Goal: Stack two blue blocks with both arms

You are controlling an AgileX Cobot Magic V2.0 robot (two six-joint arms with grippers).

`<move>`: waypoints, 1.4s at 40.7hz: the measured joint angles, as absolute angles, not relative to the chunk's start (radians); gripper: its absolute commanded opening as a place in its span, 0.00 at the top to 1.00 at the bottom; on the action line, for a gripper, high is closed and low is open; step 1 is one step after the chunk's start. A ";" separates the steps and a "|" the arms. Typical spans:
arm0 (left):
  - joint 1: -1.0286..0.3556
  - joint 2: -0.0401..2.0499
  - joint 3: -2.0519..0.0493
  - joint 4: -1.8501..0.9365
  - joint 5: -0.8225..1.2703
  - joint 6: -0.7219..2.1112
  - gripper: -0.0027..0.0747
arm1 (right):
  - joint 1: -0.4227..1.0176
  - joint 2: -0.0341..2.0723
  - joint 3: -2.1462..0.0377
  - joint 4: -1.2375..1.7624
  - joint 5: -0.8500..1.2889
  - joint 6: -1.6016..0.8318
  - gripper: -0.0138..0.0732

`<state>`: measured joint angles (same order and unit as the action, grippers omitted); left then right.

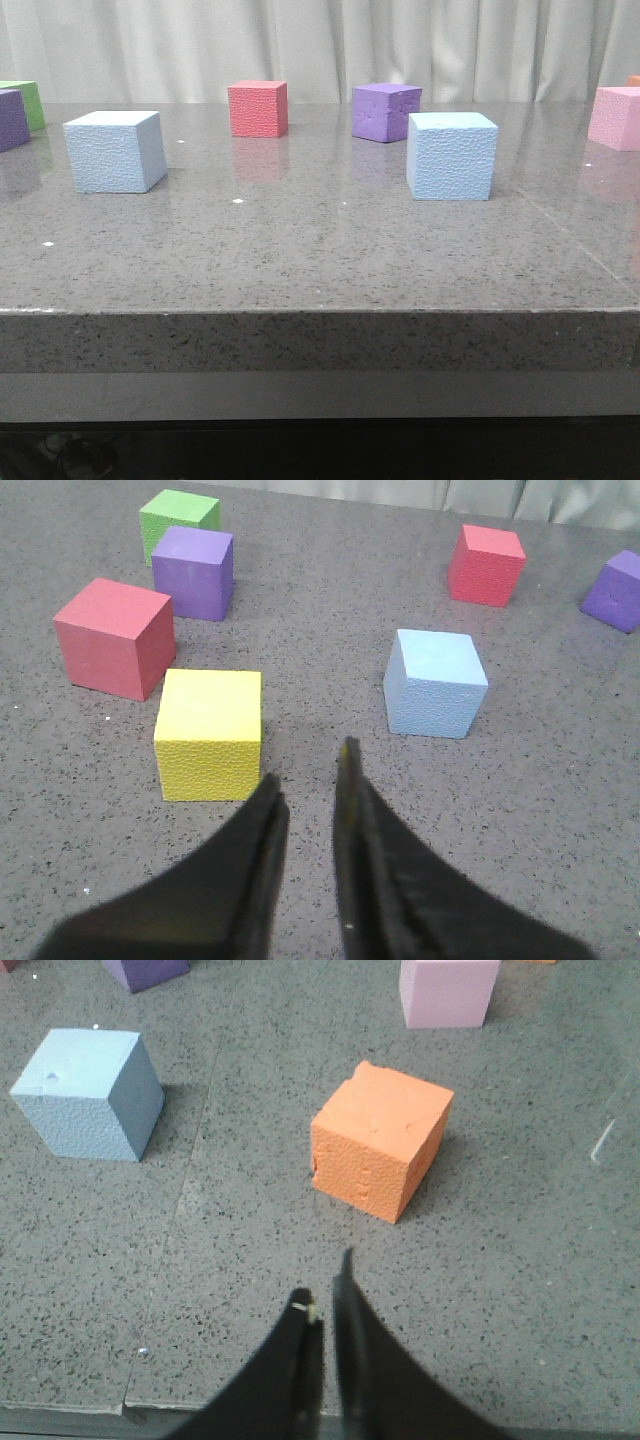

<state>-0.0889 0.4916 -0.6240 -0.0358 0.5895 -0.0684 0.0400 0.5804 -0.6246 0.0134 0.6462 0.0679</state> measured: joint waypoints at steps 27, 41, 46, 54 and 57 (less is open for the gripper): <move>-0.089 0.505 -0.624 -0.036 0.590 -0.068 0.30 | 0.328 0.933 -0.824 0.159 0.641 0.012 0.11; -0.089 0.505 -0.624 -0.036 0.590 -0.068 0.30 | 0.435 1.355 -1.132 -0.027 0.648 0.311 0.11; -0.089 0.505 -0.624 -0.036 0.590 -0.068 0.30 | 0.450 1.477 -1.228 -0.136 0.665 0.458 0.11; -0.089 0.505 -0.624 -0.036 0.583 -0.068 0.30 | 0.452 1.613 -1.320 -0.262 0.669 0.632 0.11; -0.089 0.505 -0.624 -0.036 0.580 -0.068 0.30 | 0.452 1.657 -1.342 -0.289 0.669 0.668 0.11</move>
<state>-0.0889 0.5052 -0.6240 -0.0358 0.5804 -0.0684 0.4518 1.6574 -1.3416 -0.2887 0.6692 0.6679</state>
